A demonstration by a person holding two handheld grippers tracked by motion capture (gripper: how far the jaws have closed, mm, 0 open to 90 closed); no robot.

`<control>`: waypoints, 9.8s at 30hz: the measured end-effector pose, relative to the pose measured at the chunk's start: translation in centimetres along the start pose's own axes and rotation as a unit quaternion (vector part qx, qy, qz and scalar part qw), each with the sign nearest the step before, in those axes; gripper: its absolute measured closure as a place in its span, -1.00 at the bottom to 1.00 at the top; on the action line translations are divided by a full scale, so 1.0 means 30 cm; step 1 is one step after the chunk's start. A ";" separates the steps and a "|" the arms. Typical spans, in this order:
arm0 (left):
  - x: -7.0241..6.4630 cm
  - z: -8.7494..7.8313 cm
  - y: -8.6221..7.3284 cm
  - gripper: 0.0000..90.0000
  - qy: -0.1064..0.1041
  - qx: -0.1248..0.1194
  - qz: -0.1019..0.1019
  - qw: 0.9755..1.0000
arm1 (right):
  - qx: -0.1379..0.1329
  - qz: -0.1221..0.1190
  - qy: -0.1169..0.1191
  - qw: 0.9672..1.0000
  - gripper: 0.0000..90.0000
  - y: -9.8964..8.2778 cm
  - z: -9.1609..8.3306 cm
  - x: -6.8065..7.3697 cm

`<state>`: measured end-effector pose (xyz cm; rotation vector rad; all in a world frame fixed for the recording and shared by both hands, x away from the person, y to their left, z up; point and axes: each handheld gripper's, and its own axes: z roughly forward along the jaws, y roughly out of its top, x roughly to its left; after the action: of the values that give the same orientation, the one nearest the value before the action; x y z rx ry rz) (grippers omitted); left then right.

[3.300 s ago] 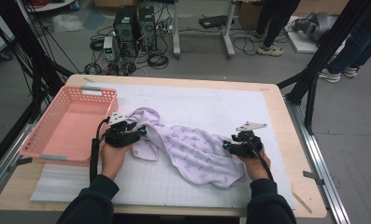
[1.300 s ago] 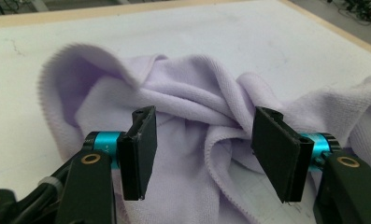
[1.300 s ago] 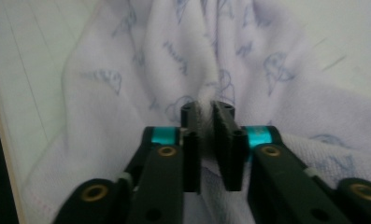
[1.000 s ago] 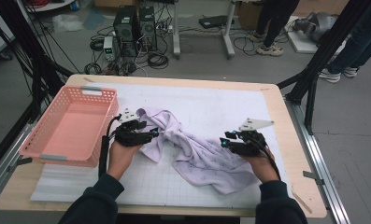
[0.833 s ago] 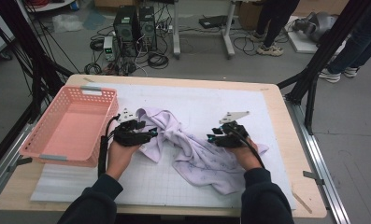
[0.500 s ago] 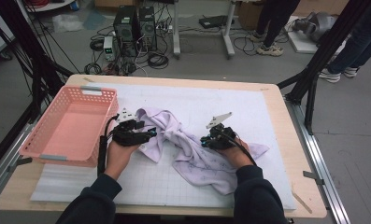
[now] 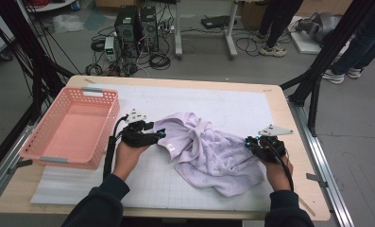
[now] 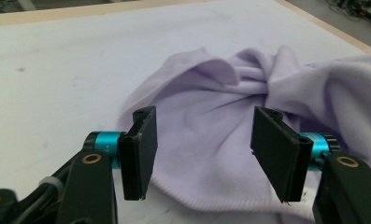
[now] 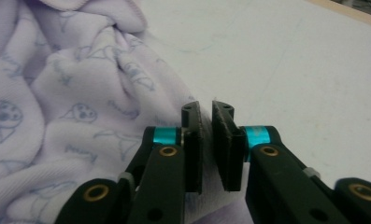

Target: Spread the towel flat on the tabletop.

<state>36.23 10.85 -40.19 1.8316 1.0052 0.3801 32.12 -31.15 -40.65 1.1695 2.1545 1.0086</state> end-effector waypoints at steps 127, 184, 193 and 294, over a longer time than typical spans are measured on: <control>-0.107 0.052 -0.187 -0.21 -0.085 0.044 -0.025 0.995 | -0.070 0.041 0.033 0.996 -0.05 0.046 -0.001 0.004; 0.100 -0.044 -0.104 -0.06 0.035 -0.021 -0.029 0.999 | 0.048 -0.050 0.147 0.987 0.77 0.027 0.196 0.207; 0.077 -0.064 -0.139 -0.10 0.009 -0.012 -0.010 1.000 | 0.002 -0.001 0.052 0.999 0.86 0.054 0.176 0.120; -0.302 0.151 -0.159 0.82 -0.090 0.084 0.189 0.974 | 0.016 0.025 -0.077 0.997 0.46 -0.068 0.064 0.000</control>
<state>31.37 1.98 -44.96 2.1735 0.5759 0.3556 32.45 -31.17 -43.42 1.2791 2.0366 0.8758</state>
